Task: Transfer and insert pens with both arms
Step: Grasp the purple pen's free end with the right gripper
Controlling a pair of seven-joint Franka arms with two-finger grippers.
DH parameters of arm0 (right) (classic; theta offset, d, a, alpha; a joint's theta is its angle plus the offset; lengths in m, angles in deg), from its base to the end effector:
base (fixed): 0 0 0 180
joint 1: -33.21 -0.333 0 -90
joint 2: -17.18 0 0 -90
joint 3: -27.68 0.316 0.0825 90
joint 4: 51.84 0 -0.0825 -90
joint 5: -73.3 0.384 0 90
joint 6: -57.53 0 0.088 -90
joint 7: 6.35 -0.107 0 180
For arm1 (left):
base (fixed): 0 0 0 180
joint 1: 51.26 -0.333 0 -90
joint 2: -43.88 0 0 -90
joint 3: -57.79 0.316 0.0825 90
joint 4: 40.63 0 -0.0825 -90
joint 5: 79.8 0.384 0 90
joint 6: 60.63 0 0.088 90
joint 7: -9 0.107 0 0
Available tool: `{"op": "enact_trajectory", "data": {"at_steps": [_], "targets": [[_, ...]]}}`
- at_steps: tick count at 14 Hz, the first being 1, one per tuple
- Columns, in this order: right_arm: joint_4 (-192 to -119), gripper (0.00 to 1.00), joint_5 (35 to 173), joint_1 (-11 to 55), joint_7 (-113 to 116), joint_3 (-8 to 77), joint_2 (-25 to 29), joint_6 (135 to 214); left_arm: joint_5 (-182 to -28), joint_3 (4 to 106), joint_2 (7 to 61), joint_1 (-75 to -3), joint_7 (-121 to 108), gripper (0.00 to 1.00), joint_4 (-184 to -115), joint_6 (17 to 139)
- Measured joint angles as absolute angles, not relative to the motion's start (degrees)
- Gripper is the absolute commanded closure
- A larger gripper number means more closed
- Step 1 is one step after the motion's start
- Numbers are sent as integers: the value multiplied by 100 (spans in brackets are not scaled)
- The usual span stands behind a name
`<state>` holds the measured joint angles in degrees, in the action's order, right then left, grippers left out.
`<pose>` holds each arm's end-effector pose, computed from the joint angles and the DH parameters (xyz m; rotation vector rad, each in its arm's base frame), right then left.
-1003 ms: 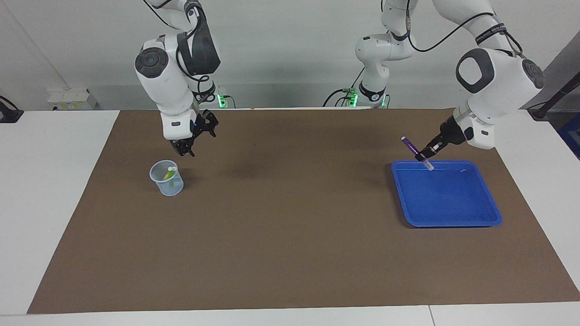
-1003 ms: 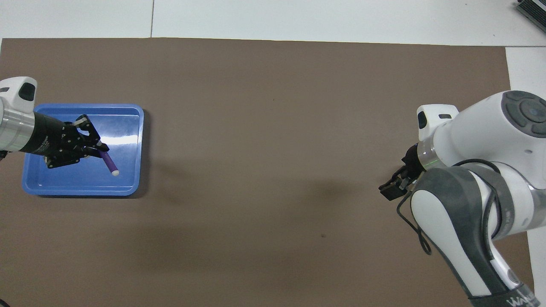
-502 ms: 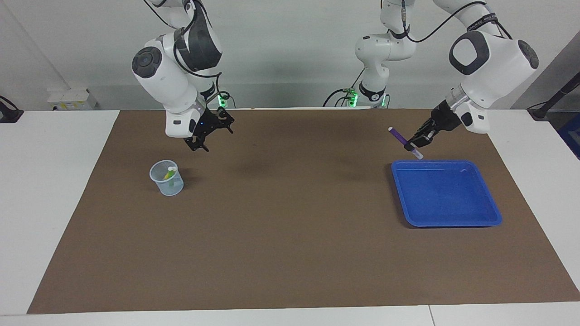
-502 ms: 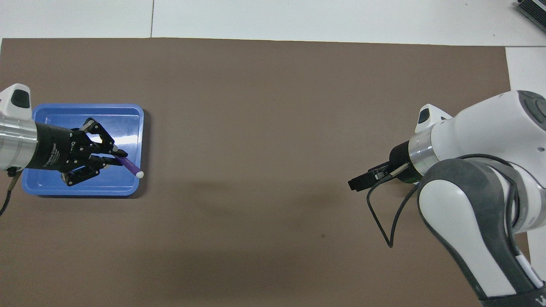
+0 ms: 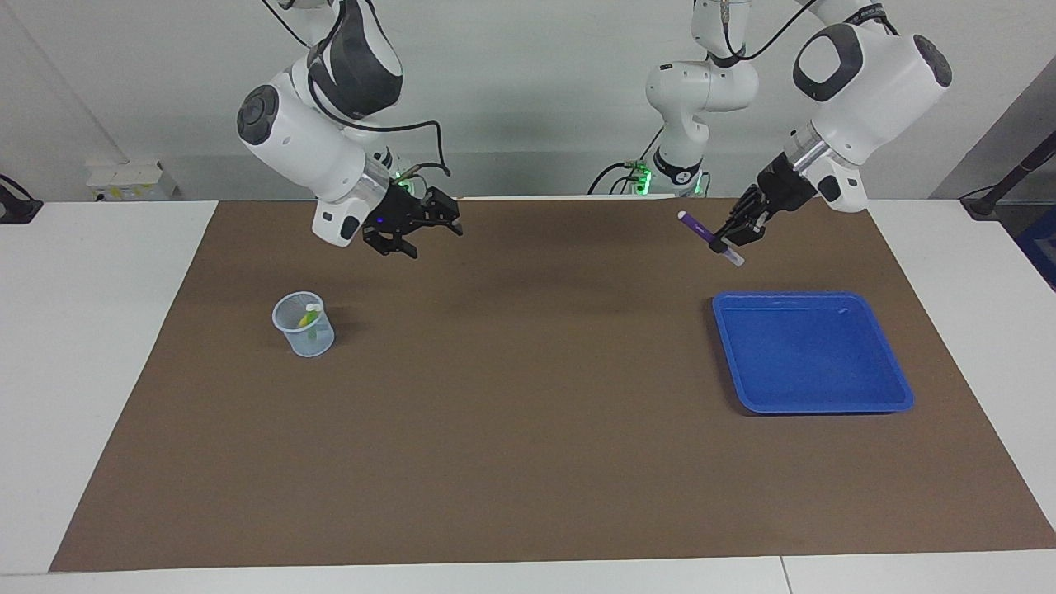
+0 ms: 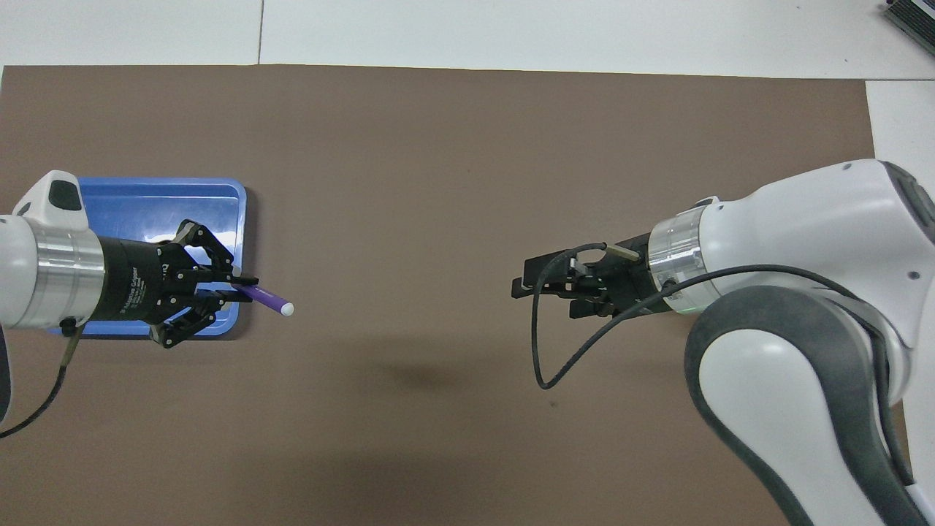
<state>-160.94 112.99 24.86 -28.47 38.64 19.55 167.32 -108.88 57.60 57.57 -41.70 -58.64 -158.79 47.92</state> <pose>0.5124 0.2291 0.5333 -2.4830 0.3426 0.2358 0.4823 -0.1192 0.5519 2.2589 1.4762 -0.3430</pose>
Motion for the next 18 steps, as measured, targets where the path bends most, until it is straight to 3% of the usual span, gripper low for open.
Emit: {"op": "enact_trajectory", "data": {"at_steps": [5,11,18], "targets": [[-16099,0,11618,1747,-4267,3873,1951,17897,-11707,5781,6270,-4102,-6379,100,-16519,5039],[-16114,8,11663,574,-5492,3893,1830,19825,-12019,5675,6718,-4082,-6773,100,-17225,5596],[-16119,17,11665,-3,-5653,3894,1648,20499,-12115,5616,6759,-4035,-7179,100,-17252,5770]]}}
